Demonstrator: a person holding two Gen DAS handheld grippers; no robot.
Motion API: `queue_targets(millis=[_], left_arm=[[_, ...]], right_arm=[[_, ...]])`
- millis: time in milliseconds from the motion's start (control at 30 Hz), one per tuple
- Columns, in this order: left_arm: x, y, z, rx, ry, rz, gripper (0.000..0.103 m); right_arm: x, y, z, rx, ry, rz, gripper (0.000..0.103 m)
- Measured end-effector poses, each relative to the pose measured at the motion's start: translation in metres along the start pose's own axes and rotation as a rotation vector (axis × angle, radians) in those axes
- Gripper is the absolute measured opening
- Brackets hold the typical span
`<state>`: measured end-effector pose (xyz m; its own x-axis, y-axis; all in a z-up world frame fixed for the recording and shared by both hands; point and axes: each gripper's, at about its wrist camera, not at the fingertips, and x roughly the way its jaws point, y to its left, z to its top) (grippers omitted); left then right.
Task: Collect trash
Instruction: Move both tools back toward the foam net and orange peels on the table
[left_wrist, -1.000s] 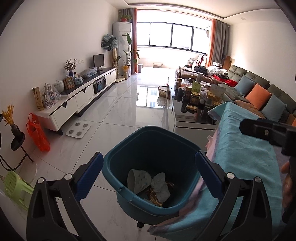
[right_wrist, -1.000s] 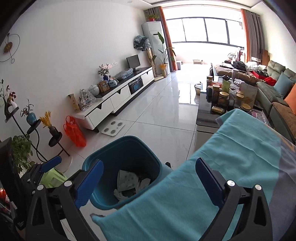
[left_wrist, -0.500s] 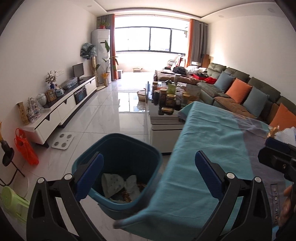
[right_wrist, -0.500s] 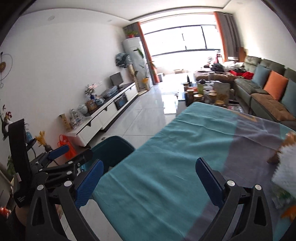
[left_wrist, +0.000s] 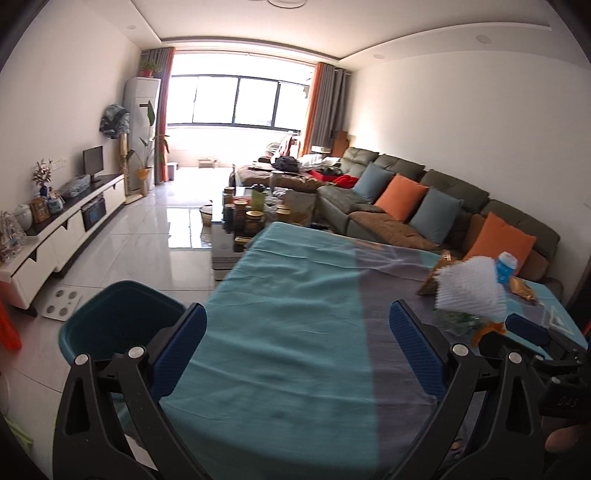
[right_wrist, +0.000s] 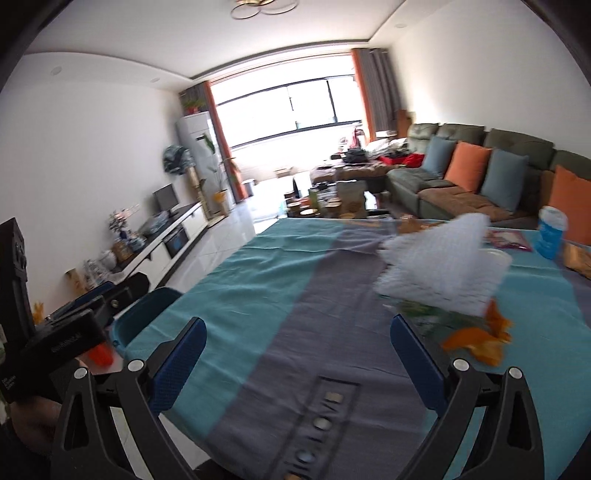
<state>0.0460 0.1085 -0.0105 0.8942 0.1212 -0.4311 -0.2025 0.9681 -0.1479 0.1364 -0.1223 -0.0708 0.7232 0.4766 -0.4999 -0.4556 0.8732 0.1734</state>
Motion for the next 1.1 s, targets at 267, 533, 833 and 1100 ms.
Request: queue_targets(millis=[267,533,833,1100], left_arm=[[0.014,-0.055,-0.002,0.069,0.031,-0.133,0.097],[0.029,-0.106,0.001,0.144,0.037,-0.224,0.097],[0.053,-0.144,-0.002,0.227,0.074,-0.291,0.097],[0.080,-0.196,0.004,0.366,0.029,-0.328,0.097]], right_arm=[[-0.035,-0.059,-0.023,0.120,-0.033,-0.138,0.096],[-0.056,-0.095,-0.032,0.184,-0.061,-0.216,0.096],[-0.064,-0.122,-0.032,0.231,-0.087,-0.252,0.096],[-0.069,-0.134,-0.021,0.252,-0.106,-0.264,0.096]])
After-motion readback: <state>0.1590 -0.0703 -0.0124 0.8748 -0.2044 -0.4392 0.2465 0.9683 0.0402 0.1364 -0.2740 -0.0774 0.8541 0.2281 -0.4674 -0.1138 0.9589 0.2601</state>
